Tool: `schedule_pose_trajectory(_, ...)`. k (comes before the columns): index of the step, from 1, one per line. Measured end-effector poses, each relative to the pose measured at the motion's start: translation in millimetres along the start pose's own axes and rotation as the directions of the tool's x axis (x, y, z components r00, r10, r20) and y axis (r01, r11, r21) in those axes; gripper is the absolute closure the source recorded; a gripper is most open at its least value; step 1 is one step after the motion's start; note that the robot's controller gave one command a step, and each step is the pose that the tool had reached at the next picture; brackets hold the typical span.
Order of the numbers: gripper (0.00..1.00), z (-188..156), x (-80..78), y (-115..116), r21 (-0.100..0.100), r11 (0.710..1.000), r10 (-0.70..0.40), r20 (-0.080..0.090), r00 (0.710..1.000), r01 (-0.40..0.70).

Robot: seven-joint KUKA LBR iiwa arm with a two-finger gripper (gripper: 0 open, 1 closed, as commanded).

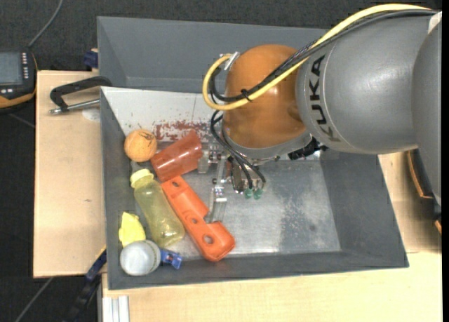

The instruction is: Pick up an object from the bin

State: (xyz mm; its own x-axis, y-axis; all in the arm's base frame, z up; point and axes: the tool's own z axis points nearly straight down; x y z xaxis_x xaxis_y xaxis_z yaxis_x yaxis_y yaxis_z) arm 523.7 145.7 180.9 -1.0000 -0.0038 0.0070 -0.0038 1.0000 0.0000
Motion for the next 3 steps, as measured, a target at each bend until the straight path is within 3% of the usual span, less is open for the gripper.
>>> schedule_pose_trajectory(1,0.00,-5,-1.7,-1,-0.002,1.000,0.002,0.009,1.000,-0.002)
schedule_pose_trajectory(2,0.00,46,17.9,-33,-0.003,0.999,-0.040,0.010,0.999,0.040)
schedule_pose_trajectory(3,0.00,60,22.4,-43,-0.001,0.999,-0.052,0.004,0.999,0.052)
